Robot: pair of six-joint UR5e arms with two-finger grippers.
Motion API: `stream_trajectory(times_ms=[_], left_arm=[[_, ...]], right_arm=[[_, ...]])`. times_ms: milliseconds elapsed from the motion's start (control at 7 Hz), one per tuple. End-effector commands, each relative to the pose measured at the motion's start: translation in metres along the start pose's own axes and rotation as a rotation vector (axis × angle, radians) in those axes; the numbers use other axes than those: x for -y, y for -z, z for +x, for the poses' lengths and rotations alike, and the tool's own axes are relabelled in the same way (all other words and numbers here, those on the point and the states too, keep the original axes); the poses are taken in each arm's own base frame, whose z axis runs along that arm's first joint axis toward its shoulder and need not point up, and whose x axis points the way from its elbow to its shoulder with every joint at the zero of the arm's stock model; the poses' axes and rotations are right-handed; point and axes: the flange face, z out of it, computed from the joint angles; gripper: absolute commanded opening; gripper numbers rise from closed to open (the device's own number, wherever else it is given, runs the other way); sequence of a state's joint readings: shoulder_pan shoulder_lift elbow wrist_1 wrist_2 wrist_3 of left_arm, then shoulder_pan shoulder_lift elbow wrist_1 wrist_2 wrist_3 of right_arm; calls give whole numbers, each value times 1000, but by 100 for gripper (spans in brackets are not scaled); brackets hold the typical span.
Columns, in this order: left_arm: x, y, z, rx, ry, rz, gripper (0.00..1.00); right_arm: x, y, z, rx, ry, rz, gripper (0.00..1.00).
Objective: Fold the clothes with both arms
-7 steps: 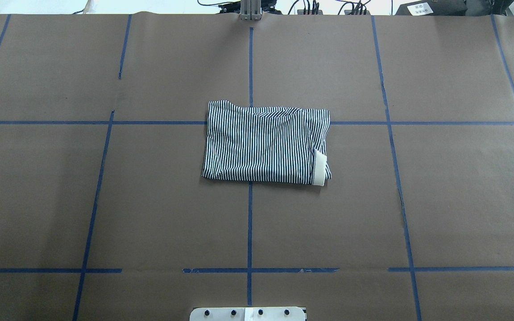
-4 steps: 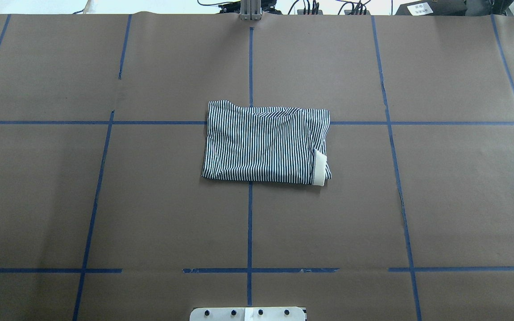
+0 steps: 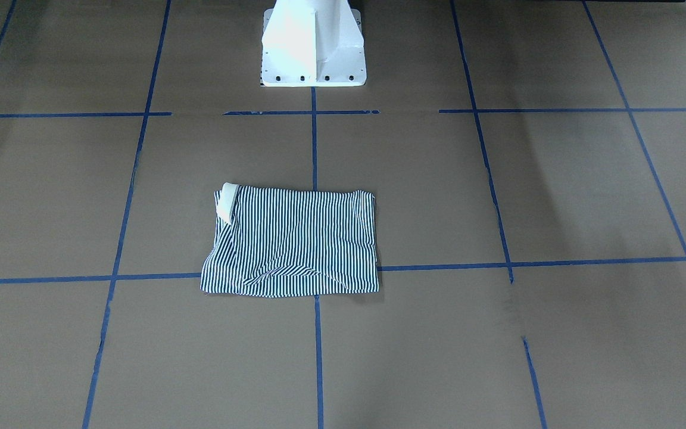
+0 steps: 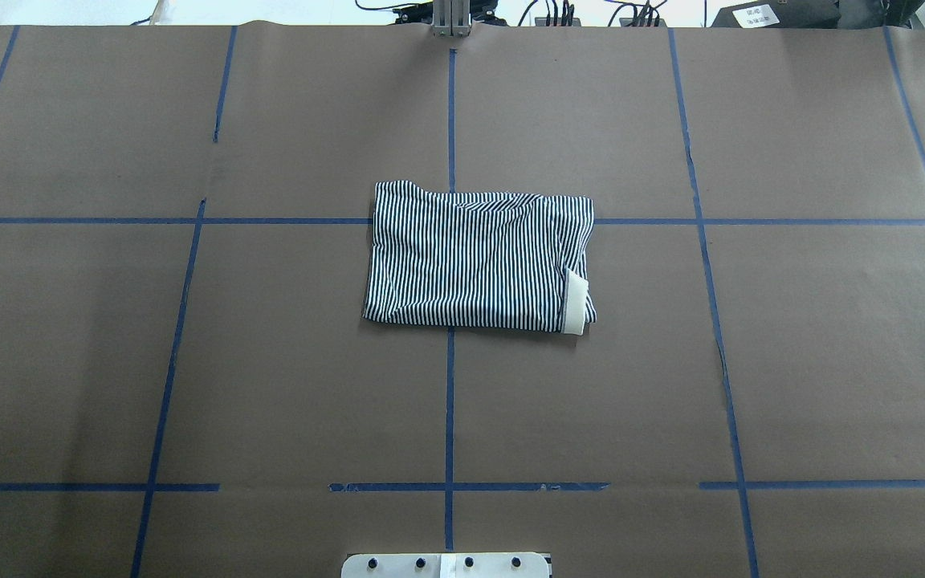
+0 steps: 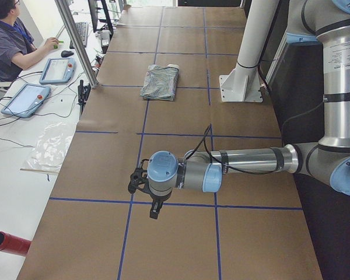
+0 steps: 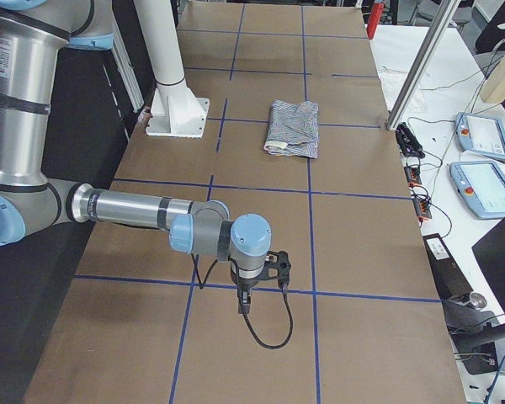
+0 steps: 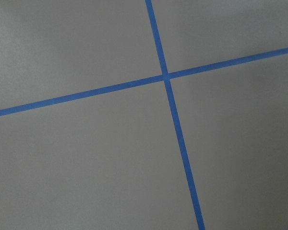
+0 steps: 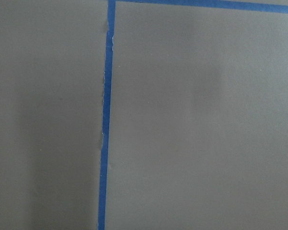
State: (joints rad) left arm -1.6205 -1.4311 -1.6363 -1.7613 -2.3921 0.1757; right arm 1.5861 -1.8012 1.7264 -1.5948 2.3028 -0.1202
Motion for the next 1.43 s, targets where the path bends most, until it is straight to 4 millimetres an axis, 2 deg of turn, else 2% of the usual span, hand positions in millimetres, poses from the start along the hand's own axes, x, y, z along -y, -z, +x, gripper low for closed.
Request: stream_trajectory(times_ms=[0,286,1286], left_arm=[[4,-9,11,-8,3,-46,100],[7,2,26,-18,50,-105,100],[11,4,28,-20,45,-98,100]], right_arm=[[-1,-1,0,1,-1,-2,100],[0,0,0,3,1,1,100],[4,3,-3,-2,12,10,100]])
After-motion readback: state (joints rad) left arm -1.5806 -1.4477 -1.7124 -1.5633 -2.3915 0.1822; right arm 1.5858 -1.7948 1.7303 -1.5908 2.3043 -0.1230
